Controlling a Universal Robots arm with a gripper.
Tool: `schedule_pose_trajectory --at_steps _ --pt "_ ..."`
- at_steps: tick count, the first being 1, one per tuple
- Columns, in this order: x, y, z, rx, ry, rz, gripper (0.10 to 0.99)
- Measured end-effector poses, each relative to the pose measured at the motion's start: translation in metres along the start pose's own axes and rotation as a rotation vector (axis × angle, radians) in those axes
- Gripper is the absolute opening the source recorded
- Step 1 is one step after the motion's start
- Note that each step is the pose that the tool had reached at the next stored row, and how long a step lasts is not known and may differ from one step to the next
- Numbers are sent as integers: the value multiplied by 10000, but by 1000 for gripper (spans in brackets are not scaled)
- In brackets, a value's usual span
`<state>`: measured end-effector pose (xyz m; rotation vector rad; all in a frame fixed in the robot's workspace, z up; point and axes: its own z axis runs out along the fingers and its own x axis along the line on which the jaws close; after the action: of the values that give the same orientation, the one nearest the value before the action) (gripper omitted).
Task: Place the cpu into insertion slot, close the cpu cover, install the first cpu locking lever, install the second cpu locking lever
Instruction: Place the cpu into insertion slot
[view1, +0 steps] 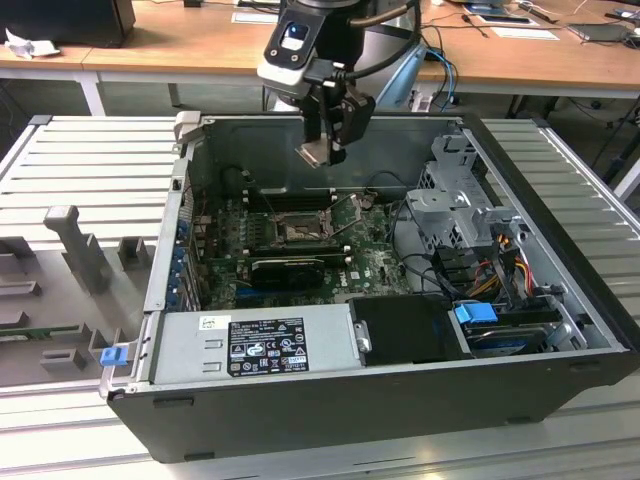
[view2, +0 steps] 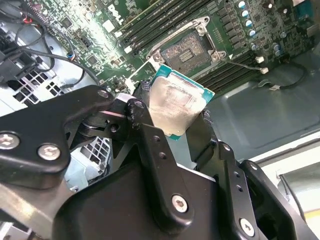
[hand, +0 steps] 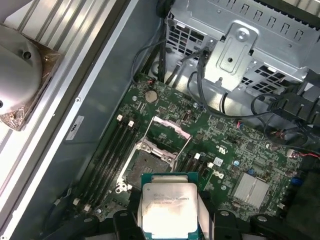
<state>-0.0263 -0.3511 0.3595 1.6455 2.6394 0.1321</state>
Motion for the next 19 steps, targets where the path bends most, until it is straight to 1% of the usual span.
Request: schedule_pose_trajectory --at_steps 4,7,12,17,19 --pt "0 0 5 -8 -35 417 529" --pt "0 -1 10 -14 -73 860 529" --pt "0 -1 13 -20 -104 1228 529" --pt "0 -2 20 -28 -161 1912 529" --pt "0 -2 22 -29 -173 2066 529"
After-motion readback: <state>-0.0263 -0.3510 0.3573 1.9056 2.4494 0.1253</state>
